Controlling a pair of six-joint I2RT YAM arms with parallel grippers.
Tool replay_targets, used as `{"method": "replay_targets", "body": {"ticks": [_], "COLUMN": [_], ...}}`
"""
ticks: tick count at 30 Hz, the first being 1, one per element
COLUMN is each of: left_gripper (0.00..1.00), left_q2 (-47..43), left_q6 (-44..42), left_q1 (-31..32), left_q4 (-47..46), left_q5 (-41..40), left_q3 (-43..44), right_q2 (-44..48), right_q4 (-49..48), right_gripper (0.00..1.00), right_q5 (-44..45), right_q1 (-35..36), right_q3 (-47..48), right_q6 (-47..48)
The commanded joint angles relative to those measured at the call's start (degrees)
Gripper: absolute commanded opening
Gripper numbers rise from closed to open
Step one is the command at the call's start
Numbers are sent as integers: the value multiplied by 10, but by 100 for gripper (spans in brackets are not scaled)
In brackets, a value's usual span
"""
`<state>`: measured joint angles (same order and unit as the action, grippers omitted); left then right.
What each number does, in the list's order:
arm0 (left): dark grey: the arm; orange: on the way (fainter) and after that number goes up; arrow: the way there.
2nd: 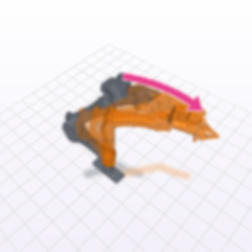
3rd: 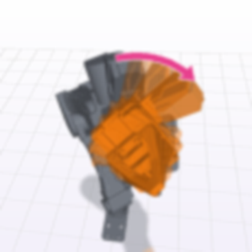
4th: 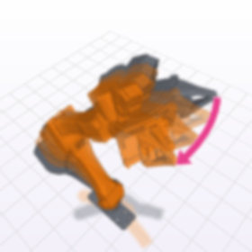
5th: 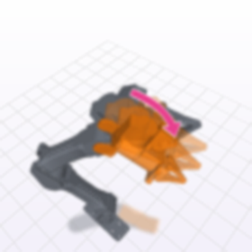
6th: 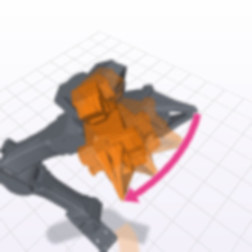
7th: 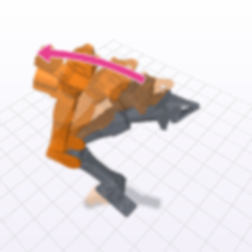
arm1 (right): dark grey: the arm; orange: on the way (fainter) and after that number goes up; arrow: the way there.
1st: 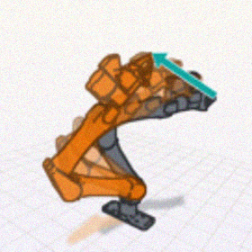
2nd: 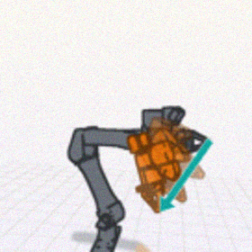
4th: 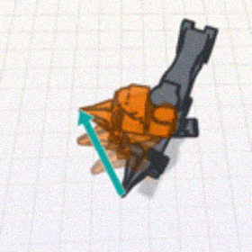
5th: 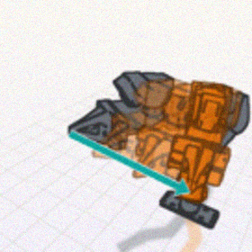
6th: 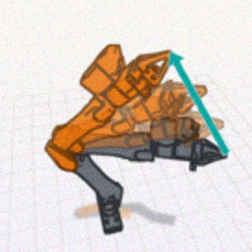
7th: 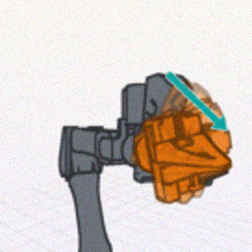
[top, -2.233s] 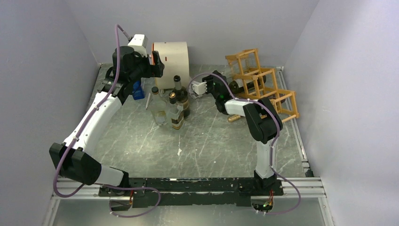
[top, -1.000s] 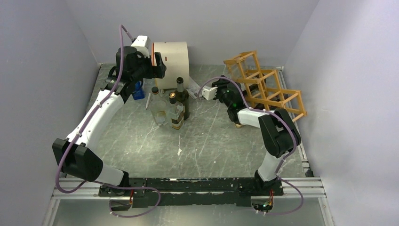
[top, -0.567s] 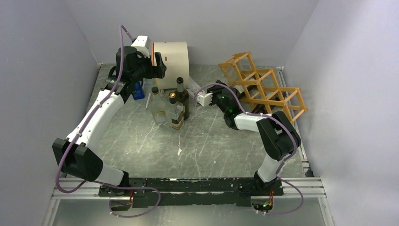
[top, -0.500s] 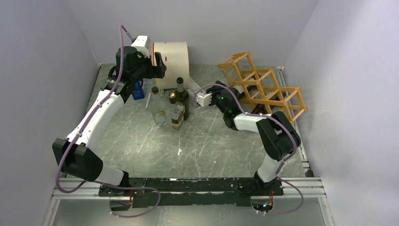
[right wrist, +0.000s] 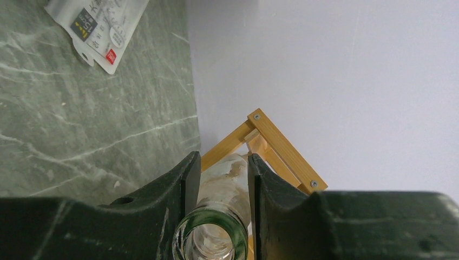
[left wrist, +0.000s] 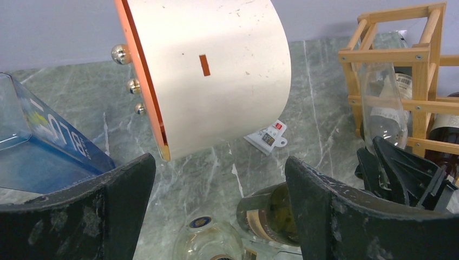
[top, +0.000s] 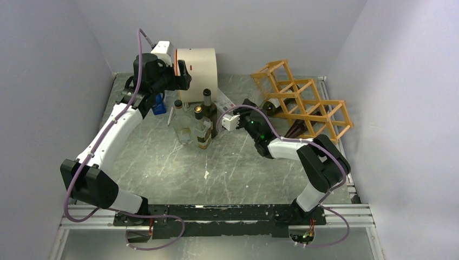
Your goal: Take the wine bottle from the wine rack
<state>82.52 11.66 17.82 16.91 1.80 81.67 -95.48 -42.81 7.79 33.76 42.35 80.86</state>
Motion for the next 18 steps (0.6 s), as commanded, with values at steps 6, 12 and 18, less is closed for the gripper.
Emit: {"method": "replay_targets", "body": {"ticks": [6,12,18], "left_gripper": [93,93,93], "left_q2": [1,0,-1], "left_q6": [7,7,7], "left_q1": [-2,-3,-3], "left_q4": [-14,-14,-15], "left_q5": [22,21,22], "left_q3": [7,7,7], "right_q2": [57,109,151], "right_q4": [-3,31,55], "right_gripper": [0,0,0], "right_q5": [10,-13,-22], "right_q1": [18,28,39], "right_q3": [-42,-47,-54], "right_q6": [-75,-112,-148]}}
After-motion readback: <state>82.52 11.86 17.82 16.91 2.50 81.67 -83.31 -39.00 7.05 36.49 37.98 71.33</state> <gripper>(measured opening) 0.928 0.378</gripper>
